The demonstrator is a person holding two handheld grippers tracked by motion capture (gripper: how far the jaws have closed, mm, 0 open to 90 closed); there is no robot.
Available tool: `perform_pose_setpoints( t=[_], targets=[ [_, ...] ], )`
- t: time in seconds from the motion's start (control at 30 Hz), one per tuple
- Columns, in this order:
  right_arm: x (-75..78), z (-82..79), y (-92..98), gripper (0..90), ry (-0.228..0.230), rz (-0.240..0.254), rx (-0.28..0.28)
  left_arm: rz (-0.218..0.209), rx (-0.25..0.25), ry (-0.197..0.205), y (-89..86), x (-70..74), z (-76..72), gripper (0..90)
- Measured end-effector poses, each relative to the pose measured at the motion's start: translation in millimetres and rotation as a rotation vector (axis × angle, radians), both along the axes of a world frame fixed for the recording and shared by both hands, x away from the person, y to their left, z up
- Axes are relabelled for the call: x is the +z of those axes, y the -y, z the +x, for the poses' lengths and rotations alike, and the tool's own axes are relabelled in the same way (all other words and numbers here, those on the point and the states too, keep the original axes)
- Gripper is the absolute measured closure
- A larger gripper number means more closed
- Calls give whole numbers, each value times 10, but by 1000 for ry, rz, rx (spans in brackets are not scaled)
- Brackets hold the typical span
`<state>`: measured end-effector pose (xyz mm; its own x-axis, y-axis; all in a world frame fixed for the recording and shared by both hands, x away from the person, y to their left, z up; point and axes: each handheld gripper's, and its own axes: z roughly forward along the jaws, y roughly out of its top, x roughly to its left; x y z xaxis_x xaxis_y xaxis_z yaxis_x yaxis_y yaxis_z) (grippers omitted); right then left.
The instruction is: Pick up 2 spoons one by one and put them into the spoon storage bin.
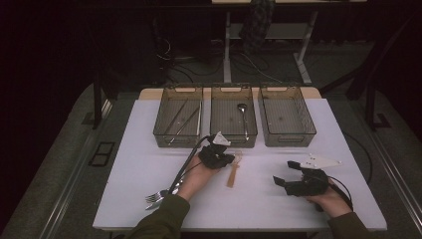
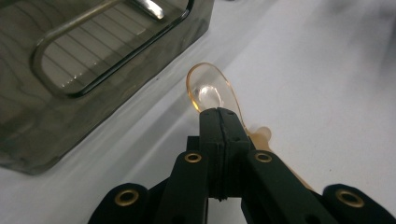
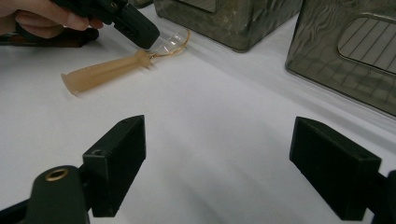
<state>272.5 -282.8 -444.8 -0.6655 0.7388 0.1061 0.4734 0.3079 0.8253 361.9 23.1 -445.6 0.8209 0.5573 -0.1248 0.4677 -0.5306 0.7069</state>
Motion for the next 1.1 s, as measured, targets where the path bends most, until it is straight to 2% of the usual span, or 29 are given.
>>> perform_pose_setpoints(
  t=[0.07,0.13,0.4,0.73,1.0,1.03,1.1],
  targets=[
    [-3,0,-1,181,-1,-1,-1,-4,-3,0,24,0,-2,888],
    [-4,1,-4,181,-2,-1,0,12,-11,0,50,-2,-9,888],
    [-11,4,-3,181,-5,-7,-3,2,-26,-14,126,-45,-8,888],
    [-5,4,6,181,-5,-3,-7,-18,-90,-15,326,-34,-83,888],
    [0,5,13,181,-1,-1,-13,-19,-140,-9,450,-20,-160,887],
    [1,5,13,181,-1,-1,-13,-18,-141,-6,444,-11,-163,881],
    [1,3,16,181,0,-1,-14,-22,-135,0,412,22,-169,811]
  ],
)
